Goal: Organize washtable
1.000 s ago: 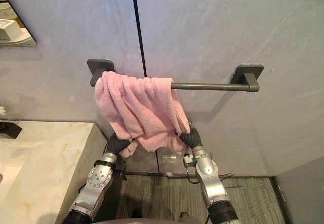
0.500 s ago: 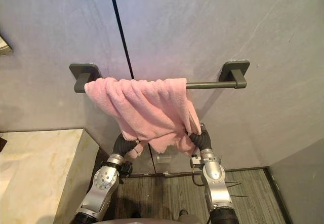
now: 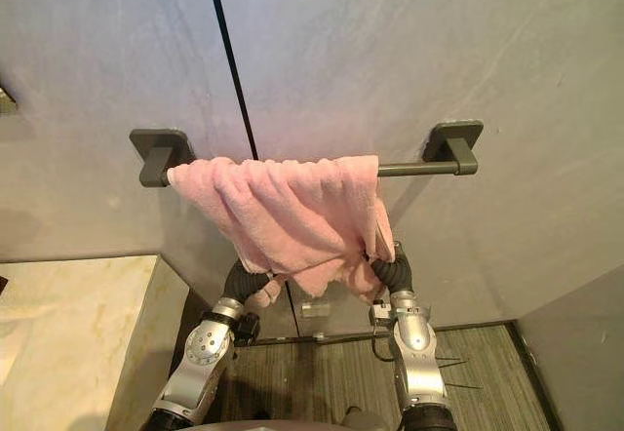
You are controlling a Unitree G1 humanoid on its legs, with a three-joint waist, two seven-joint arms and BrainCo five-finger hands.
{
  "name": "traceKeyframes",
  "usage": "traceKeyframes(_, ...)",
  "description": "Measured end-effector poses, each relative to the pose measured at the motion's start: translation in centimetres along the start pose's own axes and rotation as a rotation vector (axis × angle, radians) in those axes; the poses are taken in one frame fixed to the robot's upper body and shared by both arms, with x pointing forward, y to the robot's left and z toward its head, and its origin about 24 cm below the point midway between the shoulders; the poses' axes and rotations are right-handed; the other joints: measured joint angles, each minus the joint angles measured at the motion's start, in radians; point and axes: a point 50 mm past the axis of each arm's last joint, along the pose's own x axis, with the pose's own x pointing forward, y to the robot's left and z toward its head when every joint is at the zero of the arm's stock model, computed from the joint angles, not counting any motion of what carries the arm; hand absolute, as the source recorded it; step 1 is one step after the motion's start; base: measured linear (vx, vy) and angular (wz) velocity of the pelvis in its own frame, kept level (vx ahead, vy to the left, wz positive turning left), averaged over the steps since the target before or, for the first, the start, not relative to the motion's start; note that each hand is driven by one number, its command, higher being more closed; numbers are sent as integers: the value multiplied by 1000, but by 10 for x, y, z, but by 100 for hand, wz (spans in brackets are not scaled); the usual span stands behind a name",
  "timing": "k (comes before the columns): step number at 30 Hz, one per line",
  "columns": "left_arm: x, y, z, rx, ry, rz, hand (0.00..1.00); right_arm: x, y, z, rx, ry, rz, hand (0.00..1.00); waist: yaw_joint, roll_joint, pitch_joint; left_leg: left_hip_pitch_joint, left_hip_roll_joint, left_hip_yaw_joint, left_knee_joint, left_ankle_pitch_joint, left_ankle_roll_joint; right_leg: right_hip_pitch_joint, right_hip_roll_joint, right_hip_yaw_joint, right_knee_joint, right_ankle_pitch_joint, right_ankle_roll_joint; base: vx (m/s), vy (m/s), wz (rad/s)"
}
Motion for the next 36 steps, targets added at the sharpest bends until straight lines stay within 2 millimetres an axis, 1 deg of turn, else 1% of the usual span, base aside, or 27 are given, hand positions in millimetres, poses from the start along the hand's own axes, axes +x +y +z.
traceKeyframes(6, -3, -6, -8, -30, 40, 4, 100, 2, -2, -4, 2, 14, -12, 100, -1, 20, -2, -1, 1, -13, -6, 1, 0, 0, 2, -2, 2, -3, -1, -45, -22, 3)
traceKeyframes(17, -3, -5, -11, -51, 55, 9, 100, 6, 6, -6, 81, 23, -43, 100, 0, 19, -3, 3, -1, -13, 1, 5, 5, 4, 2, 0, -1, -3, -1, 0, 0, 0)
traceKeyframes(20, -4, -5, -12, -53, 61, 12, 100, 6, 7, -12, 85, 48, -43, 100, 0, 19, -2, 11, -1, -10, 0, 5, 5, 10, 2, 3, -1, -3, -1, -11, -5, -1)
traceKeyframes(26, -7, -3, -26, -81, 126, 25, 100, 7, 13, -25, 98, 105, -34, 100, 0, 17, -2, 31, -1, -1, -6, 4, 5, 23, 2, 11, 1, -3, -1, -69, -13, -4)
traceKeyframes(27, -8, -3, -29, -84, 139, 27, 100, 8, 14, -27, 99, 117, -31, 100, 0, 17, -2, 35, -1, 1, -6, 1, 0, 25, 1, 14, 1, -3, -1, -79, -4, -4)
traceKeyframes(31, -8, 0, -34, -83, 159, 38, 100, 14, 19, -31, 102, 140, -15, 100, 1, 14, -2, 36, -2, 4, -6, 1, 0, 26, 1, 20, -1, -2, -1, -53, -5, -3)
traceKeyframes(32, -8, 0, -35, -82, 162, 41, 100, 15, 20, -32, 102, 144, -12, 0, 1, 13, -1, 37, -3, 4, -6, 1, 0, 27, 0, 20, -2, -2, -1, -44, -5, -2)
traceKeyframes(33, -8, 3, -37, -83, 170, 54, 0, 17, 22, -34, 102, 155, -6, 0, 0, 12, 0, 38, -4, 5, -6, 1, 0, 32, -1, 21, -4, -2, -2, -35, -4, 0)
traceKeyframes(36, -10, 13, -43, -84, 195, 99, 0, 18, 23, -37, 102, 174, -1, 0, 1, 7, 2, 50, -6, 5, -6, 1, 0, 39, -3, 21, -10, -2, -1, 0, 0, 0)
